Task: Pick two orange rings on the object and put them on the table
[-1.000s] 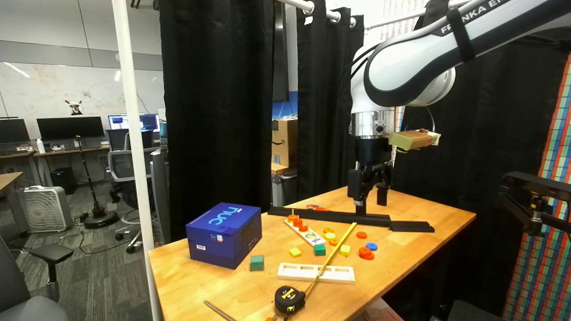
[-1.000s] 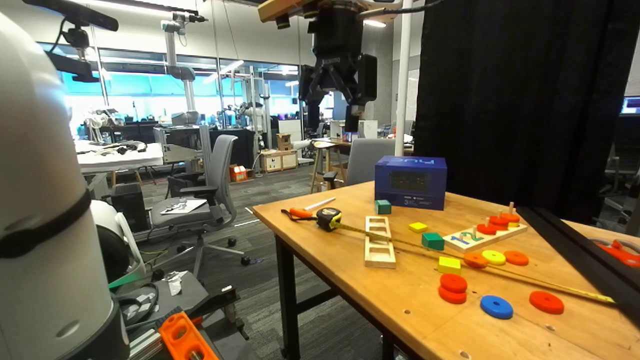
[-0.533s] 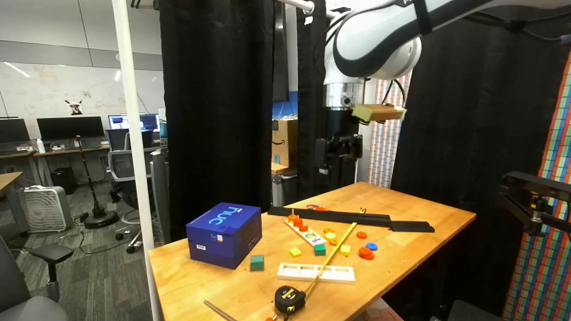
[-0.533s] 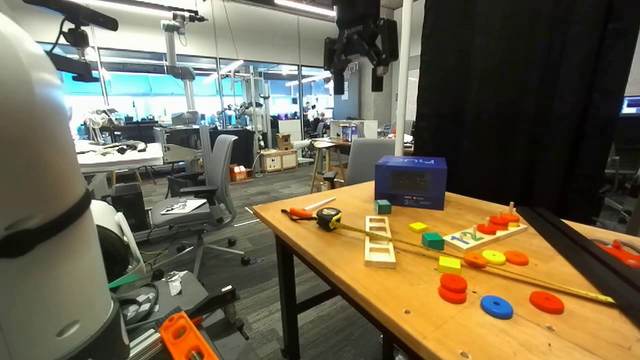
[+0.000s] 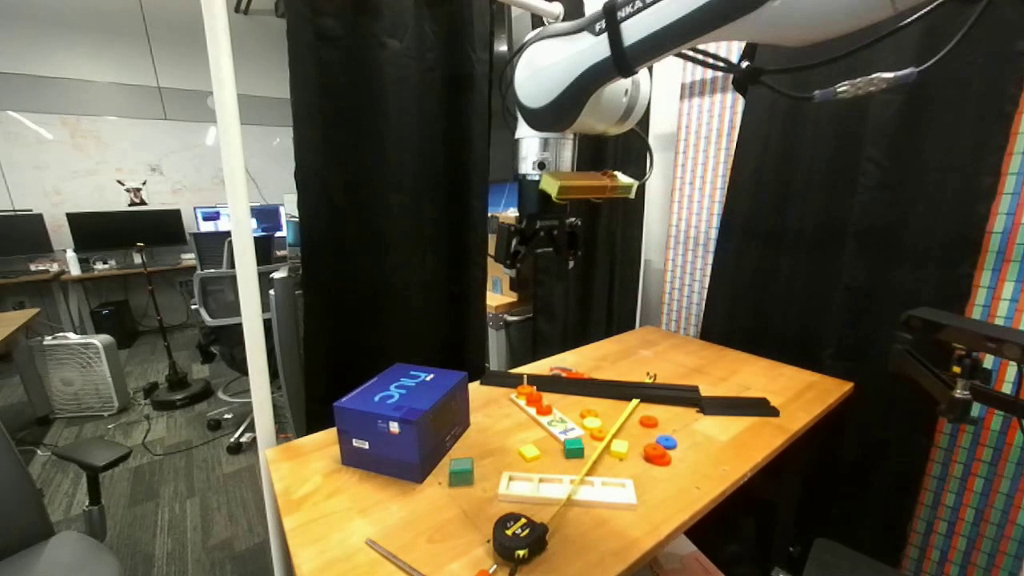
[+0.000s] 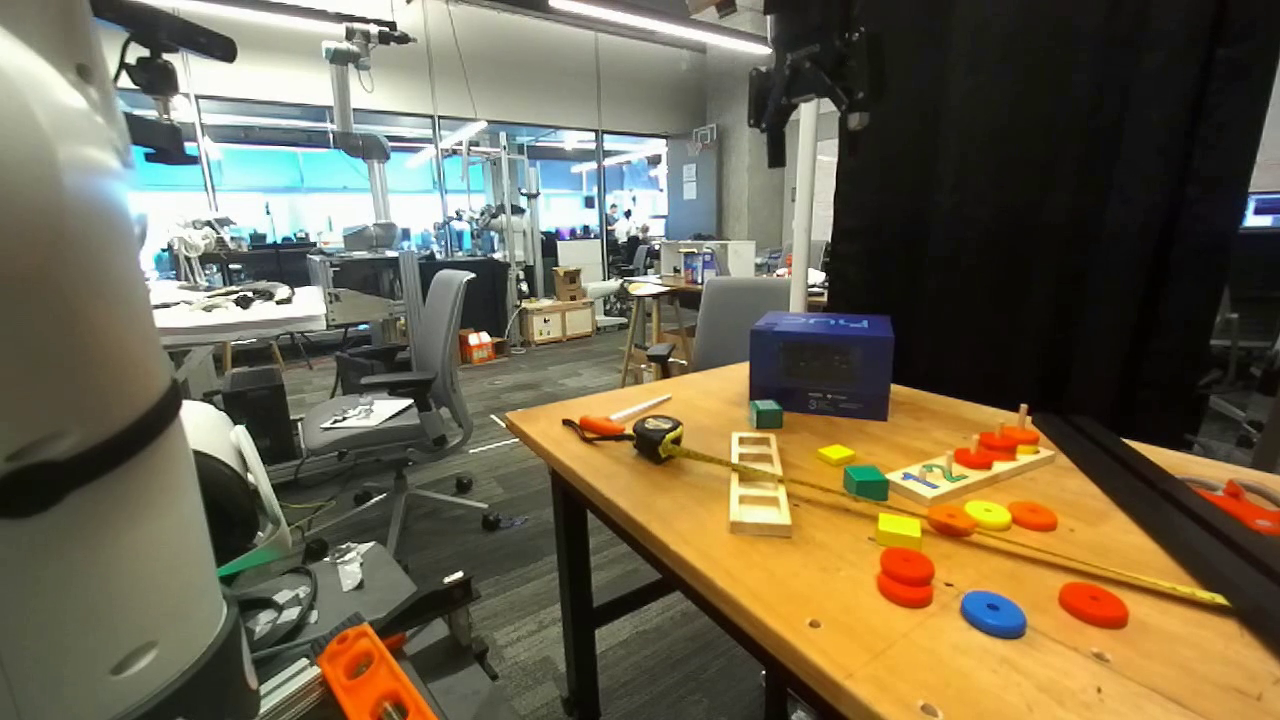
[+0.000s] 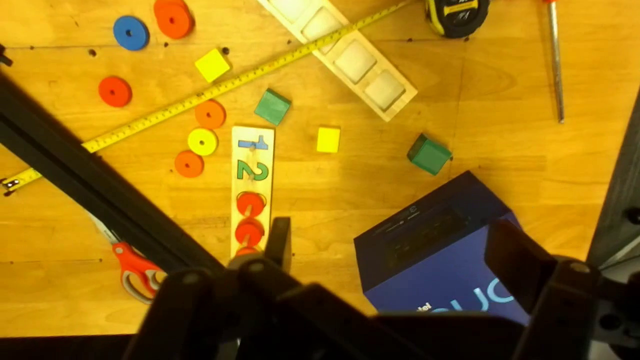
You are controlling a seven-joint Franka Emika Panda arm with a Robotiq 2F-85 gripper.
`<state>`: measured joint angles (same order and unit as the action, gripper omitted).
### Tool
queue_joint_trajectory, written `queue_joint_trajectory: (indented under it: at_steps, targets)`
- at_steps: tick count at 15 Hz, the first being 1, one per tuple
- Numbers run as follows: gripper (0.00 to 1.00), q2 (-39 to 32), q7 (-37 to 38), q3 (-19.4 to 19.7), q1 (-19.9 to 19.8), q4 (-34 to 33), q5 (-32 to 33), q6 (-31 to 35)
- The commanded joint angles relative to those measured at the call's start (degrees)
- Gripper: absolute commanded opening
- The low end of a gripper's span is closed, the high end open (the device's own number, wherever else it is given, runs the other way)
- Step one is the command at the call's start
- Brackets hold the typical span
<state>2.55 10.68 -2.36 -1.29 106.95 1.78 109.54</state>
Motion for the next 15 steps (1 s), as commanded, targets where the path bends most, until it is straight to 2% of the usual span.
queue_joint_trajectory:
  at_steps: [1,8,15]
  targets:
    - [1.0,-11.3,0.9,1.8,-0.2,-11.5,3.6,-1.2]
    - [1.0,-26.8,-2.7,5.5,-1.0,-23.1,4.2,-1.3]
    - [1.0,-38.0,-9.1,5.6,-4.2,-30.4,1.6,1.9]
